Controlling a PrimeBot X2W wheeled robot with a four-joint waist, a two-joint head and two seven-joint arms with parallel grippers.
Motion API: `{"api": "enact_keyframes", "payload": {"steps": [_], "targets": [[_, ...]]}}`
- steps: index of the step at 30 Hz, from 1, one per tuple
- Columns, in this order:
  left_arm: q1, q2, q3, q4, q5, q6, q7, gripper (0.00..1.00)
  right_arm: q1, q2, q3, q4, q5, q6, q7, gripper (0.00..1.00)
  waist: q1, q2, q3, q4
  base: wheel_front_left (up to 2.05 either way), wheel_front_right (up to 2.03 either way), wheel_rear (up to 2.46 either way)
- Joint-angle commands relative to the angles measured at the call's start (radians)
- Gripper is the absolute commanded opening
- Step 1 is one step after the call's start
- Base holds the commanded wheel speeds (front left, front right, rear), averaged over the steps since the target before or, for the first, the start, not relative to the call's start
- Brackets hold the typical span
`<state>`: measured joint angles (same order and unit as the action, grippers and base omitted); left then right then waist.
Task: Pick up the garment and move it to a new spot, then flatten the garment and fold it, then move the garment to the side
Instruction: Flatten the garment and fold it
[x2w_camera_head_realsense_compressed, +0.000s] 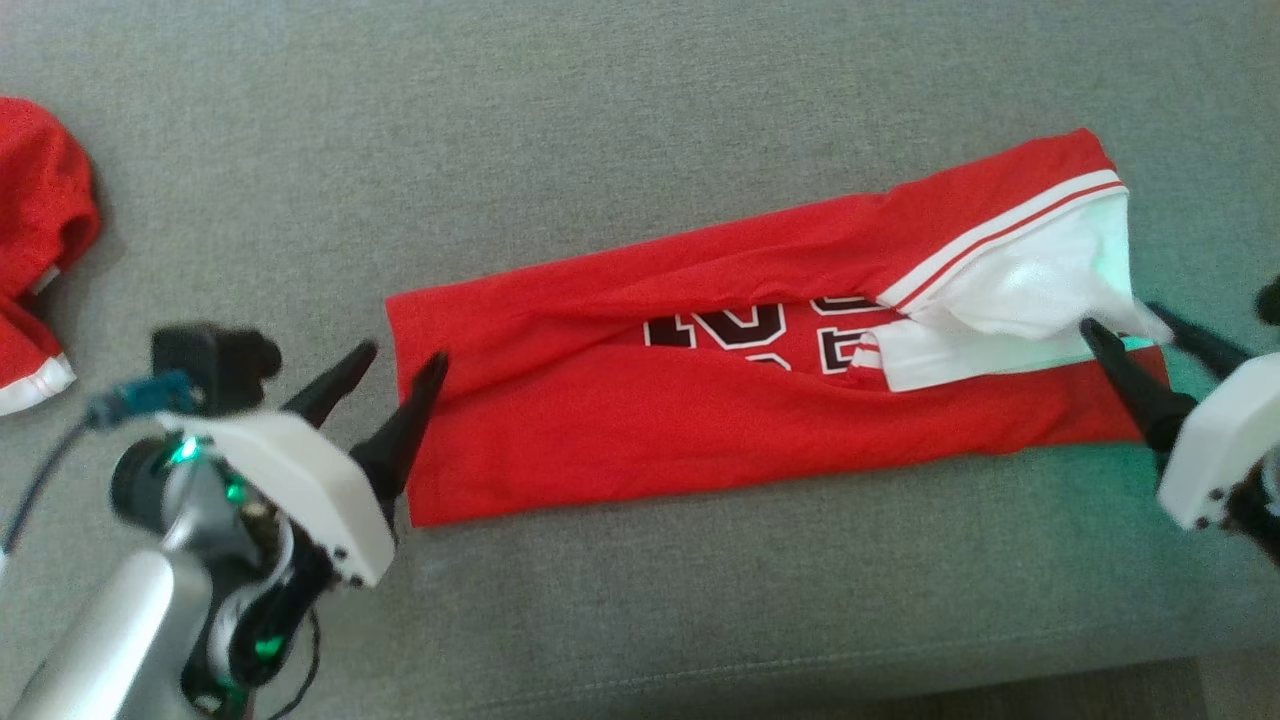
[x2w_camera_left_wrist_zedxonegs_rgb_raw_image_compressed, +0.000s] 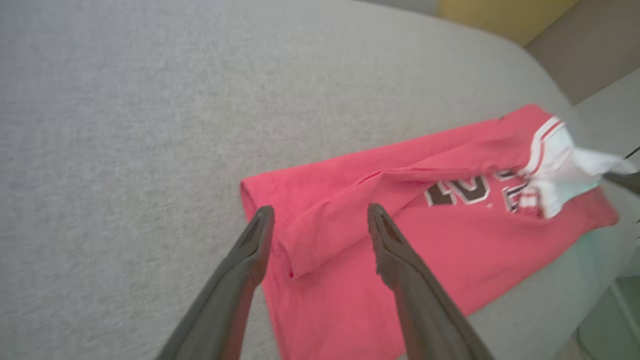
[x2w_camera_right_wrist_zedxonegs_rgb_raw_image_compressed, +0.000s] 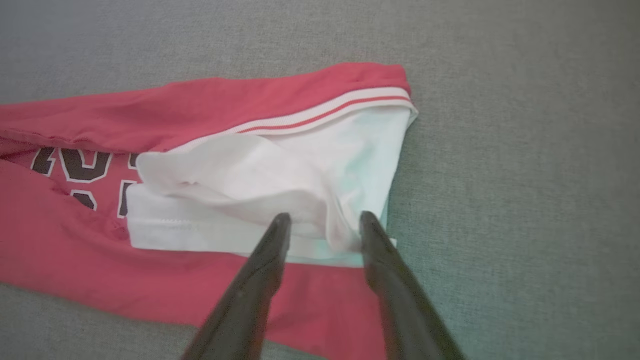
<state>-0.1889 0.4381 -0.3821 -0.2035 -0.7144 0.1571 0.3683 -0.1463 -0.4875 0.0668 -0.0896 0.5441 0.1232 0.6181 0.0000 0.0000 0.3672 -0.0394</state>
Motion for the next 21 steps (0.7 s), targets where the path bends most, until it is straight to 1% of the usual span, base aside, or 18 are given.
{"api": "enact_keyframes", "payload": {"steps": [1,3,5,7,9,10,13,15,18,21], "targets": [[-0.002,0.05,0.033,-0.018,0.054,0.002,-0.023,1.0,0.003,-0.025,-0.026,-0.039,-0.009,0.008,0.017,1.0,0.0,0.0,0.001,-0.002,0.0,0.0,0.0],[-0.005,0.033,0.05,-0.017,0.107,0.033,-0.107,1.0,-0.017,-0.014,-0.059,-0.045,-0.01,0.008,0.042,1.0,0.0,0.0,0.001,-0.002,0.0,0.0,0.0],[-0.008,0.01,0.055,-0.02,0.175,0.059,-0.218,1.0,-0.044,0.004,-0.093,-0.038,-0.014,0.008,0.07,1.0,0.0,0.0,0.002,-0.002,0.0,0.0,0.0],[-0.001,-0.026,0.053,-0.016,0.215,0.079,-0.321,1.0,-0.074,0.019,-0.114,-0.018,-0.037,0.008,0.098,1.0,0.0,0.0,0.004,0.0,0.0,0.0,0.0],[0.007,-0.069,0.047,-0.003,0.241,0.093,-0.419,1.0,-0.097,0.048,-0.129,0.018,-0.055,0.008,0.128,1.0,0.0,0.0,0.007,0.01,0.0,0.0,0.0],[0.007,-0.069,0.047,-0.003,0.241,0.093,-0.419,1.0,-0.097,0.048,-0.129,0.018,-0.055,0.008,0.128,1.0,0.0,0.0,0.007,0.01,0.0,0.0,0.0],[0.012,-0.109,0.024,0.04,0.281,0.094,-0.535,1.0,-0.124,0.08,-0.127,0.078,-0.08,0.008,0.179,1.0,0.0,0.0,0.012,0.029,0.0,0.0,0.0],[0.014,-0.142,0.012,0.07,0.289,0.095,-0.581,1.0,-0.136,0.096,-0.124,0.119,-0.096,0.008,0.208,1.0,0.0,0.0,0.014,0.042,0.0,0.0,0.0],[0.02,-0.196,0.008,0.11,0.284,0.093,-0.614,1.0,-0.148,0.108,-0.12,0.174,-0.127,0.008,0.243,1.0,0.0,0.0,0.015,0.063,0.0,0.0,0.0],[0.026,-0.228,0.007,0.142,0.302,0.076,-0.627,1.0,-0.153,0.111,-0.112,0.222,-0.141,0.008,0.268,1.0,0.0,0.0,0.009,0.081,0.0,0.0,0.0]]}}
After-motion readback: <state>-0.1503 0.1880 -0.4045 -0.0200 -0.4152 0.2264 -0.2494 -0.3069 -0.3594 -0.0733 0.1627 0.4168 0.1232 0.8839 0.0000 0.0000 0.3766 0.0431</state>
